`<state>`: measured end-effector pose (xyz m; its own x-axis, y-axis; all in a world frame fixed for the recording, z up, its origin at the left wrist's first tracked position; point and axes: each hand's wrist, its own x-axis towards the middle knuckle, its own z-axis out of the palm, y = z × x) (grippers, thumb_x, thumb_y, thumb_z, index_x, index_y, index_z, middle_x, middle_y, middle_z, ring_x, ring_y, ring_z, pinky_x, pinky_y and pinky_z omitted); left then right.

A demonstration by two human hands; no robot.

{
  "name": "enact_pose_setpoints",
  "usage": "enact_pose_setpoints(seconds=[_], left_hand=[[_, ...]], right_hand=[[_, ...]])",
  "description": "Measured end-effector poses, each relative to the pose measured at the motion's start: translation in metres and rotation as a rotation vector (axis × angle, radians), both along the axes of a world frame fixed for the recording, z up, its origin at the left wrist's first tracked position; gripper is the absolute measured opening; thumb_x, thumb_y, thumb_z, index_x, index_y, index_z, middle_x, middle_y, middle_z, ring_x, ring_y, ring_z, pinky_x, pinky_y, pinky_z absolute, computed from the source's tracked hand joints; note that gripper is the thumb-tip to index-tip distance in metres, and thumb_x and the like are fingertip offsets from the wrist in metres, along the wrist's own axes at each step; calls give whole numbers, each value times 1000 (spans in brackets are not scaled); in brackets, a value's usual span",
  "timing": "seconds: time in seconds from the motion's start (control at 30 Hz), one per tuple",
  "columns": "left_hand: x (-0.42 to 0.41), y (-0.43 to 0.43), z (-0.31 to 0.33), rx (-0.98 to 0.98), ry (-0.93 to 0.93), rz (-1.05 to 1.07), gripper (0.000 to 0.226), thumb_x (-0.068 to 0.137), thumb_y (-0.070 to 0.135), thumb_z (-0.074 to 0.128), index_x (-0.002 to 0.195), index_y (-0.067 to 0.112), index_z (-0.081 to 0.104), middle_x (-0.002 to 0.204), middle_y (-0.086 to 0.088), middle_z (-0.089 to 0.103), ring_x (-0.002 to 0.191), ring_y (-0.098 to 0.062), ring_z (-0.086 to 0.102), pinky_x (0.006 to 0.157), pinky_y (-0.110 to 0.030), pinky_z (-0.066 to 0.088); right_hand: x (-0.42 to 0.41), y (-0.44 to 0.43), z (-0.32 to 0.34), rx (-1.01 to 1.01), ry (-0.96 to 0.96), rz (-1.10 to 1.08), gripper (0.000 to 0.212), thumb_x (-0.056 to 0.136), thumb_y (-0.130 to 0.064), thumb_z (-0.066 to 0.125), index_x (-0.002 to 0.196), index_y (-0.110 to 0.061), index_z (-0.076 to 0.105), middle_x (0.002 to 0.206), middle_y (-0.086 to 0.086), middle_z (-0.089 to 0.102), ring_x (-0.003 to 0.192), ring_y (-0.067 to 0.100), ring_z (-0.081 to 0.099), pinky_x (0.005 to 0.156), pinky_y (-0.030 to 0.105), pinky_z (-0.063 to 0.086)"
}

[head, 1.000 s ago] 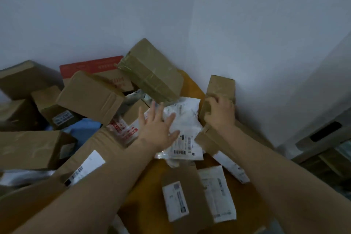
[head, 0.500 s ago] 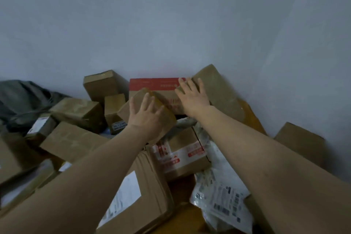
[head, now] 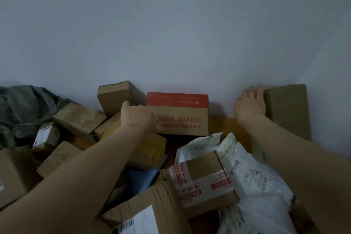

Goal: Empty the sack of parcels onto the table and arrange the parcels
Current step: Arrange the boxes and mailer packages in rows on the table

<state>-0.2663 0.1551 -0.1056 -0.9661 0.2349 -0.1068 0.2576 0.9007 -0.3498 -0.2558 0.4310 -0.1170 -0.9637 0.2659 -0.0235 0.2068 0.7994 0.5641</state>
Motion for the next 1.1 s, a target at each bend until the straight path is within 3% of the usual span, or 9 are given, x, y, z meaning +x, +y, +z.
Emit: enact_pose_setpoints(seconds=[0.17, 0.3, 0.43, 0.53, 0.67, 0.77, 0.9, 1.03, 1.1], left_hand=[[-32, -30, -25, 152, -214, 116, 78, 81, 75, 40, 148, 38, 21, 157, -2, 16, 145, -32, 8, 107, -69, 11], [-44, -47, -28, 405, -438, 249, 60, 82, 72, 45, 112, 22, 59, 105, -2, 65, 96, -20, 62, 80, -36, 51], [-58, -68, -14, 343, -598, 395, 52, 93, 50, 46, 73, 7, 67, 75, -7, 72, 73, -17, 67, 82, -33, 53], [-70, -85, -14, 394, -414, 408, 53, 93, 50, 45, 73, 6, 67, 72, -6, 71, 72, -19, 68, 77, -35, 55], [-87, -84, -19, 545, -128, 372, 43, 93, 48, 45, 93, 8, 61, 81, -5, 58, 83, -24, 61, 72, -33, 51], [-90, -58, -28, 764, -305, 412, 60, 92, 57, 43, 122, 7, 55, 107, -11, 60, 97, -28, 60, 81, -37, 55], [-91, -25, -40, 986, -490, 468, 81, 93, 62, 33, 150, 6, 16, 153, -16, 27, 137, -35, 34, 108, -41, 35], [-95, -17, -43, 1175, -495, 606, 83, 84, 60, 56, 140, 0, 38, 140, -18, 45, 124, -35, 48, 103, -40, 42], [-94, -14, -39, 1328, -475, 635, 73, 75, 50, 71, 126, 2, 49, 123, -12, 56, 101, -27, 58, 82, -36, 53]], right_hand=[[-47, -72, -30, -454, 15, 215, 61, 93, -26, 45, 149, -19, 20, 158, 10, 11, 146, 32, 2, 117, 53, 3], [-83, -108, -38, -581, -28, 262, 82, 93, -52, 46, 152, -16, 1, 160, 11, -3, 147, 28, -5, 117, 51, -1], [-110, -99, -38, -564, -9, 112, 86, 89, -70, 32, 150, -12, 17, 157, 12, 20, 146, 28, 13, 116, 52, 0], [-109, -95, -34, -530, 94, 159, 75, 93, -65, 15, 97, -11, 68, 98, 10, 67, 103, 26, 61, 115, 48, 16], [-103, -96, -22, -945, 262, 81, 71, 97, -55, 27, 53, -13, 63, 60, 6, 64, 69, 27, 64, 78, 34, 48], [-106, -76, -25, -1039, 197, -87, 46, 89, -54, 50, 87, -11, 67, 95, 11, 66, 101, 33, 62, 80, 36, 48], [-93, -64, -42, -1375, -133, -470, 94, 72, -66, 65, 144, -13, 35, 139, 16, 47, 110, 35, 57, 80, 44, 52], [-84, -53, -60, -1620, -17, -505, 103, 73, -57, 71, 152, -18, 17, 146, 13, 39, 114, 32, 56, 78, 39, 52], [-80, -42, -65, -1715, 51, -542, 102, 69, -58, 74, 150, -20, 24, 140, 12, 46, 110, 31, 58, 79, 40, 52]])
